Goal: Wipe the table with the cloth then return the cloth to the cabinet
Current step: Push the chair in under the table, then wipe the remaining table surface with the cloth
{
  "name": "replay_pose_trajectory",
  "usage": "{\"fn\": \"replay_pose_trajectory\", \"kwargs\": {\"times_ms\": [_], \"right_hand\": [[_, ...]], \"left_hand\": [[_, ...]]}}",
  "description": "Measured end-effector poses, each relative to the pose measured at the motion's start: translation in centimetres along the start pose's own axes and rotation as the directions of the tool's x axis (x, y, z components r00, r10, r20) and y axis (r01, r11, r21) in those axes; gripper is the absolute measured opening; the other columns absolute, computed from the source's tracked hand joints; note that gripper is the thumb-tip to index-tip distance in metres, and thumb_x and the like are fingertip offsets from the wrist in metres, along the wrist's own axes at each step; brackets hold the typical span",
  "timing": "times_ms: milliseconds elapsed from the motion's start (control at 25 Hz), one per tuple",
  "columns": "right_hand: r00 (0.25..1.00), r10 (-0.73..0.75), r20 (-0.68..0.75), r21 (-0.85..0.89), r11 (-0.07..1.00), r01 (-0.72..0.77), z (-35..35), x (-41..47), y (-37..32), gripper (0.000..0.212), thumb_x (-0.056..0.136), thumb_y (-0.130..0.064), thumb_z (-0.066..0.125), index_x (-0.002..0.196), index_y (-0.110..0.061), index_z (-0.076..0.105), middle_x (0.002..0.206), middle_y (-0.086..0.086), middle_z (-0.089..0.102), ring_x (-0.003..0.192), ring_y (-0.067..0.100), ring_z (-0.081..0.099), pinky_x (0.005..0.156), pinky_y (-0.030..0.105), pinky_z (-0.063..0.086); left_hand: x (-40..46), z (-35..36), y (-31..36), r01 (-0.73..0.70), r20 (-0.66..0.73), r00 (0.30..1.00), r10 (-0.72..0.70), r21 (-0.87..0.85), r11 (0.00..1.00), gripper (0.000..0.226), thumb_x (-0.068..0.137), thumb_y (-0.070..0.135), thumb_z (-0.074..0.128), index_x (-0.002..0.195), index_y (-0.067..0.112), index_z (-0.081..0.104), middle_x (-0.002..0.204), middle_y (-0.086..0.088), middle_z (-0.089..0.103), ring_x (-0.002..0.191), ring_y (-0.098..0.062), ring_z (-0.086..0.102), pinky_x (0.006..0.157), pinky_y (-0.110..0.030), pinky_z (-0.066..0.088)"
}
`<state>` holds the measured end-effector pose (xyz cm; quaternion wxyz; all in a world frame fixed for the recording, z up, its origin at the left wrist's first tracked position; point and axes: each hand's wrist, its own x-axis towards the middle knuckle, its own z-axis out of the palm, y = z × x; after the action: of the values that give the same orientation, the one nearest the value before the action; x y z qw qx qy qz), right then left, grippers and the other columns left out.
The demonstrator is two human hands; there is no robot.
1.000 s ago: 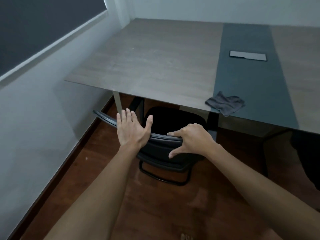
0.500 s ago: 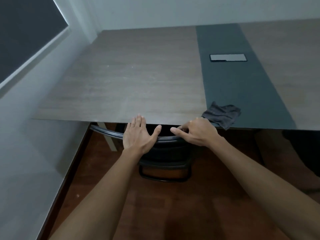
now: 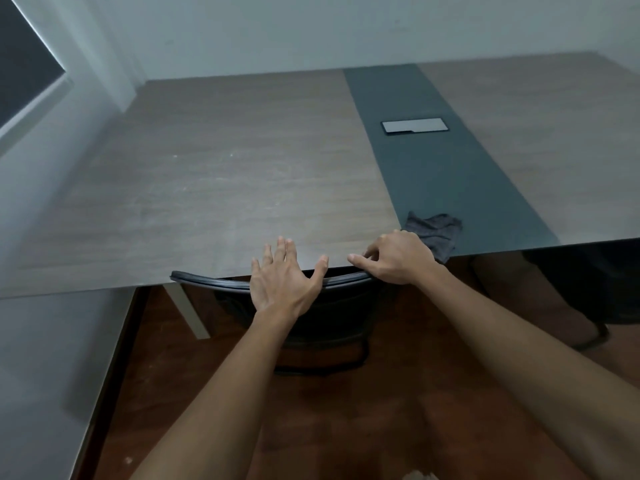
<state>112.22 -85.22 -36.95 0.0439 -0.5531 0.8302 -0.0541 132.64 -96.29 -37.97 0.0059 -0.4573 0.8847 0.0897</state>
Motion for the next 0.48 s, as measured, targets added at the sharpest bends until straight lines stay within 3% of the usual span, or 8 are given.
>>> {"fn": "replay_pose_trajectory", "kwargs": {"times_ms": [200, 360, 480], "right_hand": [[0.998, 0.065, -0.002, -0.037, 0.997, -0.065, -0.2, -0.5, -0.9, 0.057, 0.085, -0.077, 0.045, 0.095, -0.034, 0.083, 0.088, 0.001, 0.079, 0.089, 0.025, 0.071, 0.075, 0.031, 0.052], [0.995, 0.067, 0.072, -0.043, 0.997, -0.063, -0.5, -0.6, -0.8, 0.053, 0.086, -0.07, 0.052, 0.101, -0.029, 0.082, 0.099, 0.008, 0.077, 0.098, 0.03, 0.07, 0.072, 0.032, 0.044], [0.981, 0.04, 0.192, 0.041, 0.998, -0.049, -0.7, 0.6, 0.0, 0.051, 0.089, -0.065, 0.054, 0.105, -0.025, 0.081, 0.106, 0.007, 0.077, 0.102, 0.03, 0.069, 0.077, 0.032, 0.048]], "left_hand": [[0.0, -0.4, -0.2, -0.025, 0.093, 0.995, 0.019, 0.069, 0.997, 0.099, 0.081, 0.083, 0.004, 0.148, 0.021, 0.044, 0.16, -0.006, 0.032, 0.147, -0.031, 0.028, 0.113, -0.053, 0.03], [1.5, -1.1, -0.2, -0.077, 0.224, 0.973, 0.058, 0.074, 0.994, 0.094, 0.085, 0.083, 0.007, 0.154, 0.025, 0.032, 0.16, -0.008, 0.032, 0.148, -0.031, 0.026, 0.115, -0.054, 0.025], [3.7, -1.6, 0.8, -0.044, 0.267, 0.963, 0.041, 0.004, 0.999, 0.09, 0.088, 0.08, 0.011, 0.156, 0.023, 0.028, 0.161, -0.009, 0.03, 0.149, -0.03, 0.024, 0.118, -0.05, 0.022]]}}
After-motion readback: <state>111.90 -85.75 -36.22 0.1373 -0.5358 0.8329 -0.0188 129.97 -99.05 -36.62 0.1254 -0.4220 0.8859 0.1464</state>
